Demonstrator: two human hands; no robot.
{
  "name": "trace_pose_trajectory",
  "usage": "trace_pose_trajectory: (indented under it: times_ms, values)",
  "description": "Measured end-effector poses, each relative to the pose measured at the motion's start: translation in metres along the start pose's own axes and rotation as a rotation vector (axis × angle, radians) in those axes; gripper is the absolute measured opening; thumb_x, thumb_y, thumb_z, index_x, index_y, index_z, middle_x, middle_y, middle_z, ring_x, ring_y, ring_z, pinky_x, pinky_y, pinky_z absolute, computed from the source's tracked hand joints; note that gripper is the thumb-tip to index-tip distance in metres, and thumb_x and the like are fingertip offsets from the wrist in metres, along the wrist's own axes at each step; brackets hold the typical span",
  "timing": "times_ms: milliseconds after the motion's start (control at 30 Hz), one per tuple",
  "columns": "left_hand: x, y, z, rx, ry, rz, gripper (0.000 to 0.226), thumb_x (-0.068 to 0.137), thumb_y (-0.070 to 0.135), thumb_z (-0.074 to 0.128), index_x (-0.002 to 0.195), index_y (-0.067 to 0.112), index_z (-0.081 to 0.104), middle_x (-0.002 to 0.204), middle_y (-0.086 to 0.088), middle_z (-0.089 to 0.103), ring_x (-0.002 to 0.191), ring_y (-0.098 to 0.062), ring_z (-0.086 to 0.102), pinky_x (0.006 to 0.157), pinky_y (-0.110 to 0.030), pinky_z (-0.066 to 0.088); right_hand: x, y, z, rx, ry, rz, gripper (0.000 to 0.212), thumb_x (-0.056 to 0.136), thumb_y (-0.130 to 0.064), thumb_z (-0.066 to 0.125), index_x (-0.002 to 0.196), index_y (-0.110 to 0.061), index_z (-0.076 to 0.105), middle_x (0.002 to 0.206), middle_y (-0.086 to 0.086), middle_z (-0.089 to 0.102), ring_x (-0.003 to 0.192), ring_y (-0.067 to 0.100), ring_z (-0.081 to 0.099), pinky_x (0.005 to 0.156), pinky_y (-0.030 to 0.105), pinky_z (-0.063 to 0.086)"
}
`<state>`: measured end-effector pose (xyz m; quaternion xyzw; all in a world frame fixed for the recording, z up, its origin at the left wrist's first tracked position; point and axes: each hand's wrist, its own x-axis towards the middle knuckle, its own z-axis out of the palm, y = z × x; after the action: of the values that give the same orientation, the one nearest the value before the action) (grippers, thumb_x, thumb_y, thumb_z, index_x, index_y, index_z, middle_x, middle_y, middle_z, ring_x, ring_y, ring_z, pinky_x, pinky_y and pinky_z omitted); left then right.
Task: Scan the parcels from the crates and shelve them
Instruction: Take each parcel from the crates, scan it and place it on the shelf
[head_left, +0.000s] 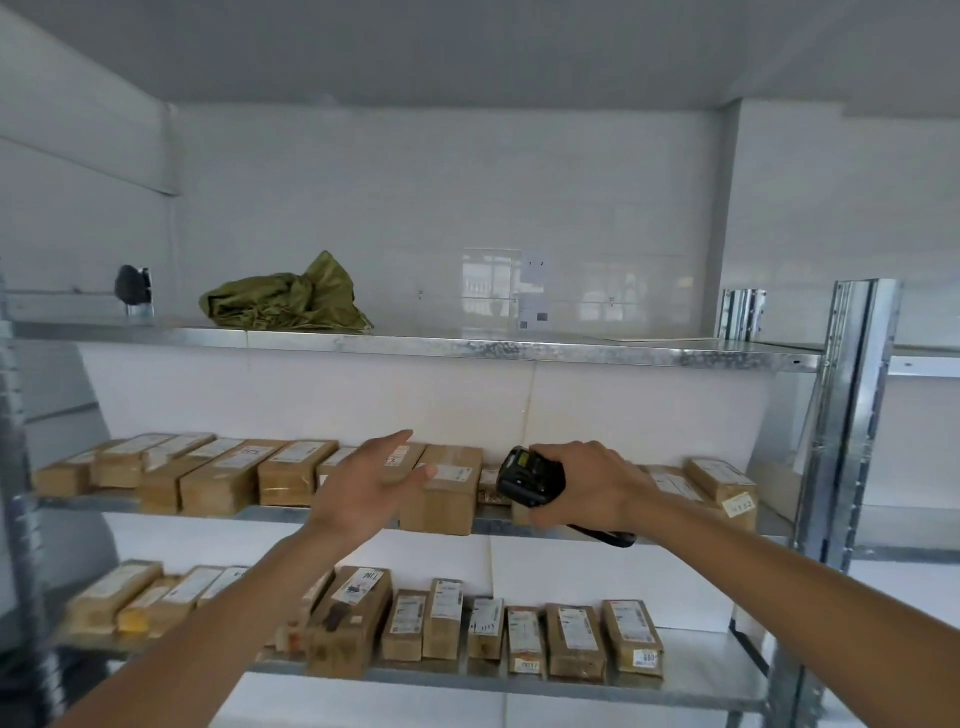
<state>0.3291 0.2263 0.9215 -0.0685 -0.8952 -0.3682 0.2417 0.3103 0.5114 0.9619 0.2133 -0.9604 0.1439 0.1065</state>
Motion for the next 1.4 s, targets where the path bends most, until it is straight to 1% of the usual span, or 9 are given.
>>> trace_pose_trajectory:
  times_ms: [233,367,567,767,867,967,1033,1200,1400]
  values:
    - [-0.02,-0.019,-0.005,0.059,0.003,-0.04,0.074,0.088,0.068,0.057,0.152,0.036,0.04,0.159,0.01,0.037,0.146,-0.013,0.034,0.11,-0.033,0.035,0.011,-0.011,0.032,0.055,-0.032,-0.031,0.064,0.067,-0.054,0.086,0.124,-0.036,0.064,0.103,-0.012,0.072,0.09,0.011,0.067,0.081,0.038,0.06]
    - [-0.029,-0.05,-0.009,0.144,-0.017,-0.097,0.07,0.088,0.071,0.054,0.15,0.042,0.039,0.156,0.013,0.042,0.143,-0.015,0.04,0.111,-0.04,0.043,0.031,-0.025,0.067,0.059,-0.038,-0.074,0.079,0.064,-0.064,0.085,0.133,-0.036,0.061,0.114,-0.013,0.069,0.1,0.012,0.064,0.086,0.037,0.057]
    - [-0.027,-0.12,-0.005,0.252,-0.026,-0.194,0.071,0.088,0.072,0.052,0.15,0.039,0.04,0.153,0.013,0.046,0.14,-0.015,0.045,0.11,-0.042,0.044,0.074,-0.053,0.145,0.078,-0.1,-0.106,0.062,0.065,-0.059,0.087,0.119,-0.044,0.06,0.095,-0.021,0.063,0.092,0.01,0.064,0.079,0.037,0.057]
    - [-0.009,-0.213,0.007,0.326,-0.077,-0.264,0.065,0.091,0.068,0.051,0.148,0.036,0.045,0.151,0.009,0.05,0.137,-0.015,0.047,0.114,-0.041,0.039,0.137,-0.073,0.243,0.122,-0.172,-0.083,0.053,0.067,-0.06,0.083,0.11,-0.041,0.058,0.097,-0.017,0.067,0.089,0.008,0.063,0.068,0.03,0.05]
    - [0.002,-0.263,0.013,0.309,-0.107,-0.281,0.061,0.092,0.065,0.052,0.146,0.036,0.047,0.149,0.009,0.052,0.137,-0.014,0.047,0.108,-0.039,0.041,0.171,-0.085,0.291,0.112,-0.215,-0.054,0.056,0.068,-0.065,0.081,0.112,-0.042,0.056,0.1,-0.019,0.067,0.091,0.01,0.063,0.078,0.036,0.056]
    - [0.012,-0.316,0.022,0.273,-0.128,-0.3,0.071,0.087,0.075,0.048,0.145,0.035,0.049,0.15,0.01,0.051,0.138,-0.015,0.046,0.103,-0.039,0.045,0.2,-0.091,0.336,0.099,-0.227,-0.051,0.056,0.069,-0.062,0.081,0.115,-0.042,0.055,0.103,-0.018,0.067,0.09,0.011,0.061,0.074,0.032,0.052]
    - [0.014,-0.343,0.029,0.271,-0.145,-0.318,0.073,0.087,0.076,0.048,0.146,0.034,0.049,0.152,0.01,0.048,0.138,-0.016,0.046,0.104,-0.04,0.044,0.212,-0.094,0.36,0.077,-0.22,-0.049,0.058,0.07,-0.06,0.081,0.119,-0.039,0.057,0.105,-0.016,0.069,0.091,0.012,0.062,0.07,0.029,0.047]
    - [0.009,-0.411,0.062,0.247,-0.189,-0.347,0.066,0.089,0.069,0.053,0.146,0.037,0.045,0.152,0.012,0.046,0.138,-0.015,0.046,0.106,-0.041,0.045,0.232,-0.094,0.435,0.109,-0.232,-0.021,0.071,0.065,-0.059,0.083,0.127,-0.037,0.057,0.111,-0.013,0.07,0.101,0.017,0.066,0.078,0.035,0.055]
    - [-0.011,-0.486,0.123,0.276,-0.303,-0.402,0.073,0.089,0.072,0.05,0.151,0.034,0.039,0.156,0.012,0.042,0.142,-0.012,0.039,0.11,-0.036,0.038,0.229,-0.079,0.53,0.165,-0.307,0.025,0.083,0.058,-0.064,0.081,0.133,-0.041,0.054,0.107,-0.013,0.072,0.098,0.016,0.068,0.08,0.04,0.06]
